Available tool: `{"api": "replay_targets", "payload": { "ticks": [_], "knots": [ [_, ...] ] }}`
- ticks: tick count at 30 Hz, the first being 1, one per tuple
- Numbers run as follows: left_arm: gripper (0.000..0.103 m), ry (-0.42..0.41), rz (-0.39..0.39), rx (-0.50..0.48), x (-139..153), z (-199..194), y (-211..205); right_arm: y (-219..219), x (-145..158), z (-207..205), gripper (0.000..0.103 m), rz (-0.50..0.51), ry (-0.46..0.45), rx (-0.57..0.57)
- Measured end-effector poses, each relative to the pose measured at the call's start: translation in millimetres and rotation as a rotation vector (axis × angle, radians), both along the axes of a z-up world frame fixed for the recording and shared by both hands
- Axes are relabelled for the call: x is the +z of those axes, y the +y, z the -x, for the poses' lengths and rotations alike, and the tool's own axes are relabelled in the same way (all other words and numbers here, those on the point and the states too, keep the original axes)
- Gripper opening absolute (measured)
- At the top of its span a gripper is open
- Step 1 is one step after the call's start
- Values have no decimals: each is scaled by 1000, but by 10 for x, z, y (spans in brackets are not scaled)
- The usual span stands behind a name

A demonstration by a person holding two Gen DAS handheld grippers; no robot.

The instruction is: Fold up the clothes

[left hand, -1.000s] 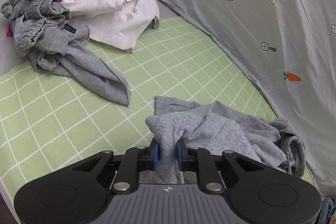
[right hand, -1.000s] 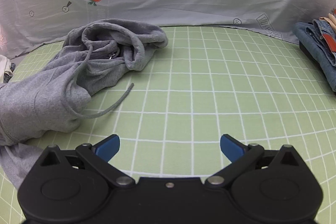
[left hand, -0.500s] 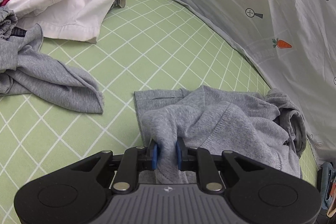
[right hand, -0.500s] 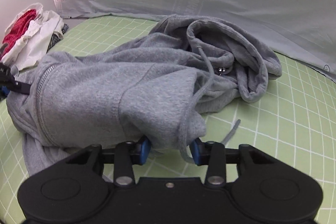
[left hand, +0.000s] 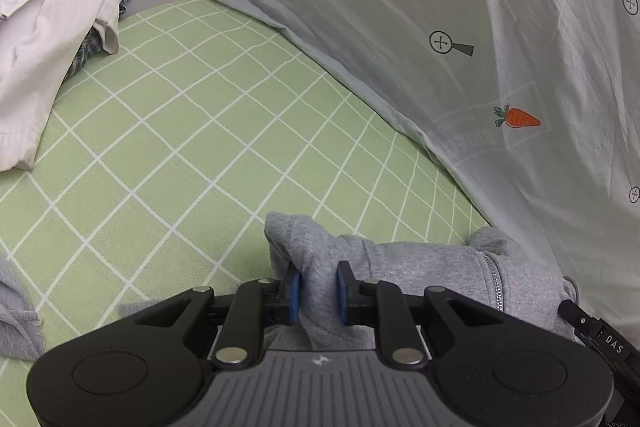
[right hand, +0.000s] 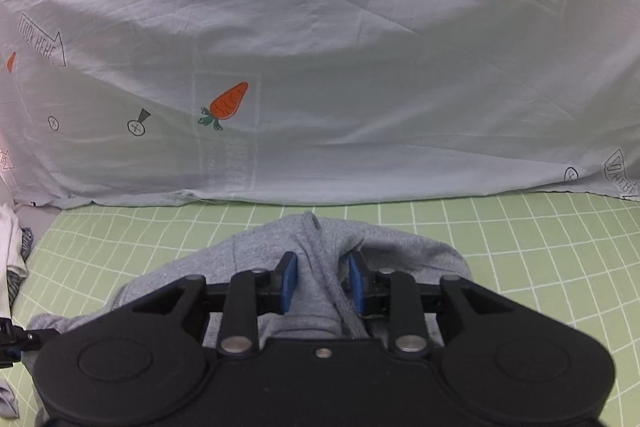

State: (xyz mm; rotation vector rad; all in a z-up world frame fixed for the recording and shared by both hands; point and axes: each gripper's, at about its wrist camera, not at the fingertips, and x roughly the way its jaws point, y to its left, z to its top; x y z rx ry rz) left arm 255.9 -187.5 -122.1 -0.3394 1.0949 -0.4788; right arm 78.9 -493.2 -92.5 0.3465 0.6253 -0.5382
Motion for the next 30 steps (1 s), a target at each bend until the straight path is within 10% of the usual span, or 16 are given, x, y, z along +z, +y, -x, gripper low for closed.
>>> {"api": "replay_targets", "payload": {
  "ticks": [8,13,30],
  "knots": [
    [26,21,20,-11,-50,111,135,193,-342,665,64,-207,1,-16],
    [22,3,-13,-19,82,214,101,305,-537,741,8,-297,12,24],
    [20,-40,-14,-94,570,1750,219,683,54,2465,6,-219,-135,-58]
  ]
}}
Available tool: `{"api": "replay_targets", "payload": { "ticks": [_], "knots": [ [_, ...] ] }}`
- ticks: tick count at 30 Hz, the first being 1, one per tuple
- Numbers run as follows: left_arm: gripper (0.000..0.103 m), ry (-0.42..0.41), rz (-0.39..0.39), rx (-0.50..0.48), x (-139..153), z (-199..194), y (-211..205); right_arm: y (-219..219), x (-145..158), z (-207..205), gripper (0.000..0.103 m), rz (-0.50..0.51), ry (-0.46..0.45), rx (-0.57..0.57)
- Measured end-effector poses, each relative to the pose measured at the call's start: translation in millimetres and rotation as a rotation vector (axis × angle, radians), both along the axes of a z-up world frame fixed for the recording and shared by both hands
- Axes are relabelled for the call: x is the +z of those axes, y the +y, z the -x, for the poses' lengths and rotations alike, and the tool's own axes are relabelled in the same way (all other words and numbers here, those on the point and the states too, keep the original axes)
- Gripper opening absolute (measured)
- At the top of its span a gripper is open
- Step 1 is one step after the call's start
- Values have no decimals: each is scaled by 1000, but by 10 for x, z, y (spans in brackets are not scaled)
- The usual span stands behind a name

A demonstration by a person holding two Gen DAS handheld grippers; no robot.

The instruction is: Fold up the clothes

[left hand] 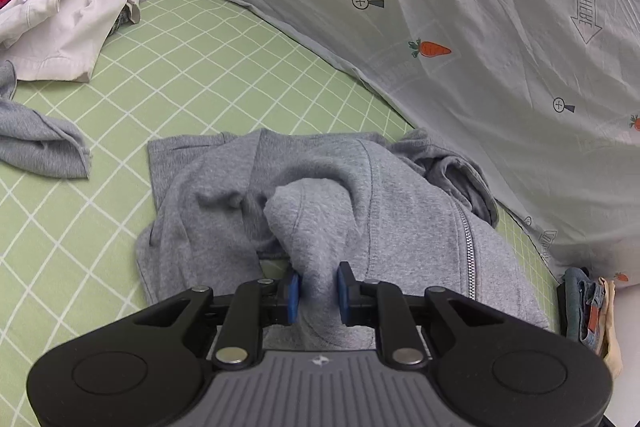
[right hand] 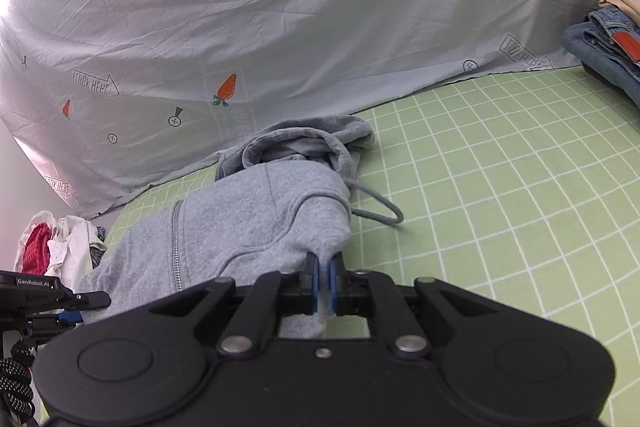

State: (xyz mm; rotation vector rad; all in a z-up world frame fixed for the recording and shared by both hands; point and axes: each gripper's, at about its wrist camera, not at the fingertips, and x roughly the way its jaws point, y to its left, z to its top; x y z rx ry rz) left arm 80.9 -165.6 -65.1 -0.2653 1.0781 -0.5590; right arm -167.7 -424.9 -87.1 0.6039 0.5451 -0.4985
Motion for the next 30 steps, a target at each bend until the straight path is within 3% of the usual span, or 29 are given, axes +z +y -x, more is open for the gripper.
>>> {"api": "replay_targets", "payload": {
  "ticks": [8,12,17,25,28,29,30],
  "knots": [
    [19,-25,-32,-24,164,848,-26,68,75,782,6,-1,42,4],
    [19,9,-70,-4,72,1119,42,75,72,1076,6,4,66,28],
    [19,80,-123,43,-174,1341,180,69,-105,1202,3,-9,135,73],
    [24,70,-205,58,-300,1492,208,51,-355,1159,4,-48,246,134],
    [31,37,-230,46,-221,1472,144,-18,-336,1080,13,-25,256,114],
    [33,13,-248,41,-181,1466,109,-46,-321,1058,34,-16,253,104],
    [37,-14,-261,38,-141,1446,82,-74,-301,1029,47,-5,248,92]
  ]
}}
